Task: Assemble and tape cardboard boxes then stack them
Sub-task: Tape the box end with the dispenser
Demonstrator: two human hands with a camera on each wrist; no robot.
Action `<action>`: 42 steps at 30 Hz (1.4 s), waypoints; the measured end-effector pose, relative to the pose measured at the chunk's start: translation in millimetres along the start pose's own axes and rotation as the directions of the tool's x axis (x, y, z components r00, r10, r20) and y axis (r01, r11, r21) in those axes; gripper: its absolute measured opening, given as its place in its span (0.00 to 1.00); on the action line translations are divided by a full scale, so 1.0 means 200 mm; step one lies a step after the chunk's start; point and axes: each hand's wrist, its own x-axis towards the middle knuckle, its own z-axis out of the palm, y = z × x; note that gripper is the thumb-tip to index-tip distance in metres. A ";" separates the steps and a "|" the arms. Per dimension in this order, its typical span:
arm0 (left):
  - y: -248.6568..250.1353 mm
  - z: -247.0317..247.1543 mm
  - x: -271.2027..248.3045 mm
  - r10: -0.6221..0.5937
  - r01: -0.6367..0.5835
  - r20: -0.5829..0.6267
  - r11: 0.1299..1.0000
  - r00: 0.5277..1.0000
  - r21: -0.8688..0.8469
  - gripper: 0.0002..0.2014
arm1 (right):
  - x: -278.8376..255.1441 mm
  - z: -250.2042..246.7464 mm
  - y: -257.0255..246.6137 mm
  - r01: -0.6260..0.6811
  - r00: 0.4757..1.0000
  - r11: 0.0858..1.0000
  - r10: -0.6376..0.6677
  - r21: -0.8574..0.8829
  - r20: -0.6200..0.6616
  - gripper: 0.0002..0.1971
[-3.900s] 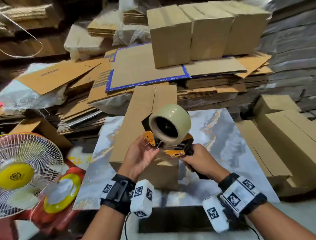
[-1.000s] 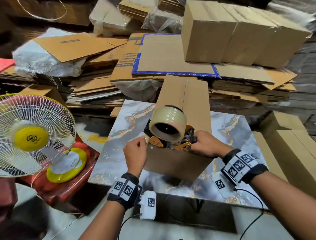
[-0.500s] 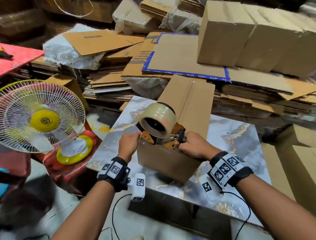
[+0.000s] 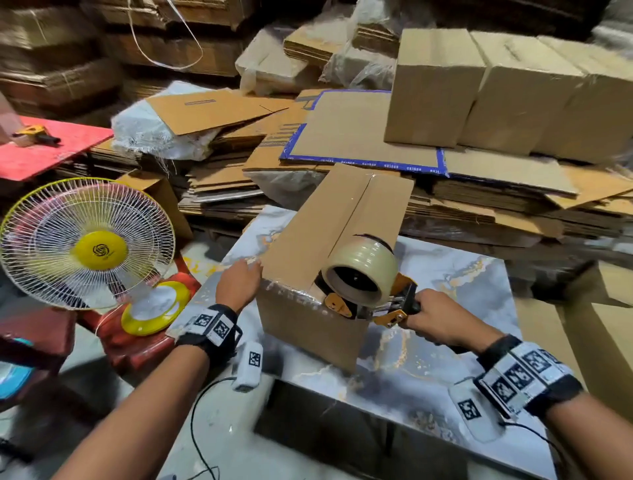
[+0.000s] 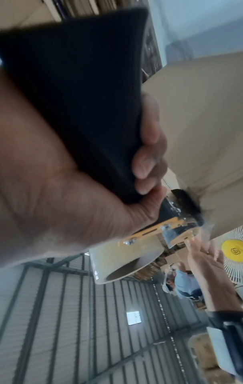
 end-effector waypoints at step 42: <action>0.48 0.41 -0.31 0.587 -0.756 0.476 0.531 0.654 0.384 0.49 | -0.10 0.16 0.62 0.021 0.998 0.998 -0.018 0.058 -0.060 0.19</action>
